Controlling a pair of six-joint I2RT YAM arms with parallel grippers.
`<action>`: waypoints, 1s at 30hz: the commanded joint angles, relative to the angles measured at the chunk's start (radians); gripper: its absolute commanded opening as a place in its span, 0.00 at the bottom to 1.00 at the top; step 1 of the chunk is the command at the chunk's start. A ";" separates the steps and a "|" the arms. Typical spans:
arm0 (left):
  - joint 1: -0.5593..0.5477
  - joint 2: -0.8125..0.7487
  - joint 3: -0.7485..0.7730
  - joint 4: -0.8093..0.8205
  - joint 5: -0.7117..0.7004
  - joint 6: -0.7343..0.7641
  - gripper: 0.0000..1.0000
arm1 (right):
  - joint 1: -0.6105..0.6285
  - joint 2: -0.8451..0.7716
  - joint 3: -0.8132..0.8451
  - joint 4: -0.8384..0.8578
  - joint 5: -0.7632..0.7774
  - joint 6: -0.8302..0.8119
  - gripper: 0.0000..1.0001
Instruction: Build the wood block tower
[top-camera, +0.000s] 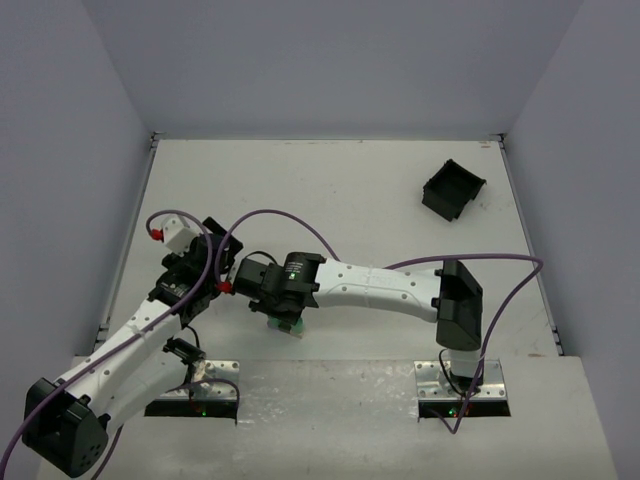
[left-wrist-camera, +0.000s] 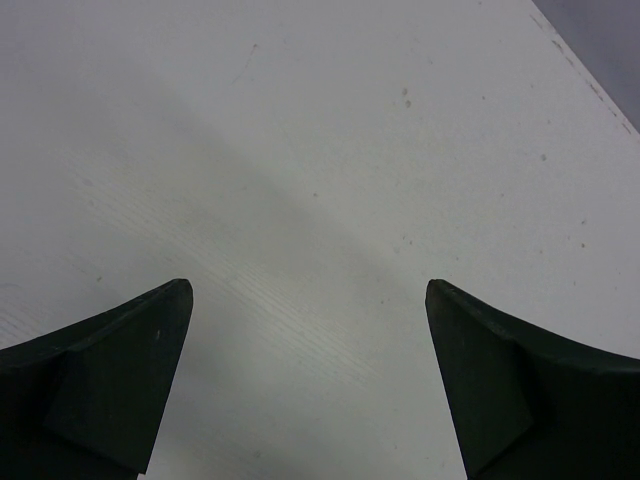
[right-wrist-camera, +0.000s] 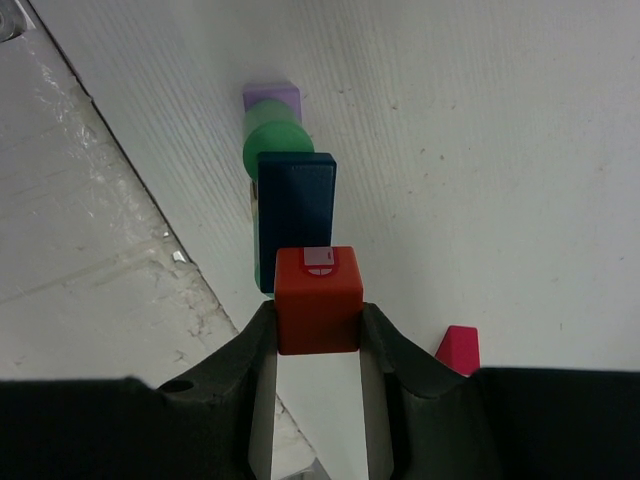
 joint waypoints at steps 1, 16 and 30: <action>-0.006 0.004 0.052 -0.011 -0.066 -0.054 1.00 | -0.005 0.024 0.043 0.104 -0.013 -0.002 0.30; -0.006 -0.028 0.043 -0.038 -0.095 -0.094 1.00 | -0.010 0.017 0.030 0.162 -0.036 0.001 0.31; -0.005 -0.006 0.057 -0.110 -0.154 -0.187 1.00 | -0.022 0.014 0.025 0.202 -0.047 -0.007 0.31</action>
